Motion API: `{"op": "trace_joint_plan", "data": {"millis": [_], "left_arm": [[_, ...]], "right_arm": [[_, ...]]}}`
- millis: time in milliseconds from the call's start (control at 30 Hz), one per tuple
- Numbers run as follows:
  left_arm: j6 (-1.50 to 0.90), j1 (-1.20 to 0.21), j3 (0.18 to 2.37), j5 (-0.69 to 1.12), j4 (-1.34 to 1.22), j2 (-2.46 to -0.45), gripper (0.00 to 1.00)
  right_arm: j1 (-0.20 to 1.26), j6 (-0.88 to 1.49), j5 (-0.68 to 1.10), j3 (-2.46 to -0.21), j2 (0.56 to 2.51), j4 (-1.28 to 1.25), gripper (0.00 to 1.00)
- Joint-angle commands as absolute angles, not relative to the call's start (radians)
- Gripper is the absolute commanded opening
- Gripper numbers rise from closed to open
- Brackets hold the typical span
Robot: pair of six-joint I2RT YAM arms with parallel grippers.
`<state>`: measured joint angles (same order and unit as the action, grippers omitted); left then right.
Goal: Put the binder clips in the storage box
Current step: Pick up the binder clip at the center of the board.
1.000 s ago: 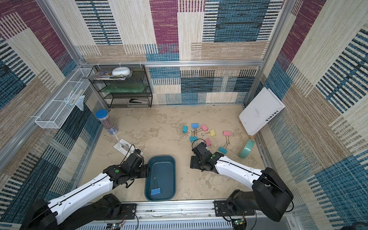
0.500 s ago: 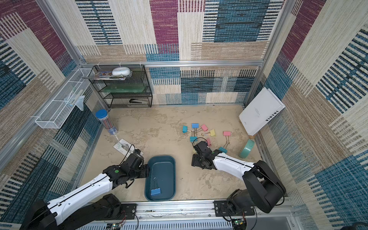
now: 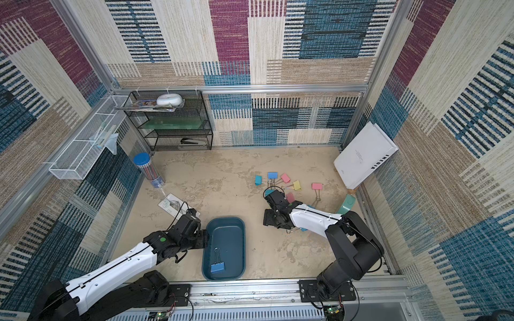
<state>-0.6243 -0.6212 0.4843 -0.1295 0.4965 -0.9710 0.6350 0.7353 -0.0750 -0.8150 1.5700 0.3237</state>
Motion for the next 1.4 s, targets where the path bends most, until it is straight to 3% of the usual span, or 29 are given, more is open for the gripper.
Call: {"op": "trace_joint_plan", "data": {"millis": [0, 267, 800, 1133, 1367], "left_arm": [[-0.613, -0.621, 0.482, -0.123, 0.495, -0.966, 0.71], [-0.609, -0.621, 0.481, -0.116, 0.49, -0.963, 0.71], [-0.609, -0.621, 0.477, -0.116, 0.489, -0.957, 0.71], [-0.609, -0.621, 0.479, -0.117, 0.488, -0.964, 0.7], [-0.609, -0.621, 0.482, -0.117, 0.486, -0.971, 0.71]], "right_arm": [[0.632, 0.721, -0.092, -0.835, 1.598, 0.349, 0.76], [0.63, 0.716, -0.107, -0.866, 1.659, 0.357, 0.74], [0.626, 0.678, -0.163, -0.899, 1.706, 0.424, 0.49], [0.636, 0.659, -0.164, -0.87, 1.54, 0.465, 0.47], [0.733, 0.606, -0.065, -0.911, 1.423, 0.497, 0.44]]}}
